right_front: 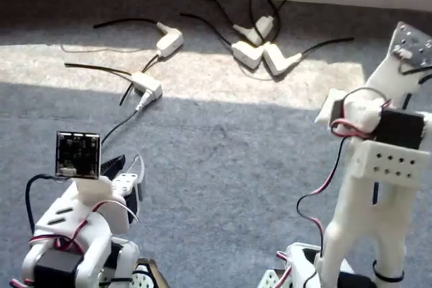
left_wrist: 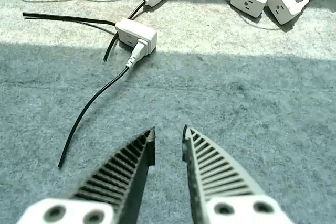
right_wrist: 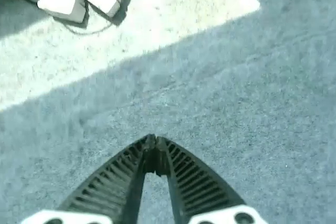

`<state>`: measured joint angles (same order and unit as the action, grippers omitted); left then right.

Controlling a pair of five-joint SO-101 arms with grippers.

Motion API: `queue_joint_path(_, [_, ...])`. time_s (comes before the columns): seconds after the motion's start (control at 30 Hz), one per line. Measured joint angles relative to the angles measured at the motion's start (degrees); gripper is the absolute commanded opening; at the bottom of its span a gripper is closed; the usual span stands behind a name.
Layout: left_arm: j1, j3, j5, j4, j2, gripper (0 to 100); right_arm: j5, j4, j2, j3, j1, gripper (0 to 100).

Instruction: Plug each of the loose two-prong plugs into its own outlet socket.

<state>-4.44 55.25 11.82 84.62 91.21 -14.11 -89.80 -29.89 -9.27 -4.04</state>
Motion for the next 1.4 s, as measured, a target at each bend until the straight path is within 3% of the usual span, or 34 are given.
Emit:
queue_joint_path(0.13, [-0.1,11.4,0.0,-4.6,11.0,10,0.0,15.4,-12.2,-26.1,0.1,0.6])
queue_joint_path(0.27, [-0.1,15.3,0.0,-6.0,11.8,10,0.0,28.3,-25.4,-47.3,2.3,0.6])
queue_joint_path(0.47, [0.0,20.3,0.0,-6.7,11.6,10,0.0,33.7,-41.8,-67.6,12.8,0.6])
queue_joint_path(0.6, [0.0,28.7,0.0,-6.7,11.3,10,0.0,33.7,-48.0,-73.0,16.9,0.6])
queue_joint_path(0.83, [0.0,40.6,0.0,-9.9,11.2,10,0.0,35.7,-56.4,-85.6,16.5,0.7])
queue_joint_path(1.0, [0.0,40.9,-0.1,-10.0,11.3,10,0.0,32.0,-65.0,-86.0,16.3,0.7])
queue_joint_path(1.1, [2.4,40.9,-3.9,-10.0,11.3,10,0.2,27.3,-71.2,-86.0,15.1,0.7])
queue_joint_path(1.23, [7.2,40.9,-14.4,-10.0,11.3,10,8.3,21.8,-73.9,-86.0,11.3,0.7])
queue_joint_path(1.4, [9.5,40.9,-17.3,-10.0,11.3,10,17.6,20.0,-73.9,-86.0,10.1,0.7])
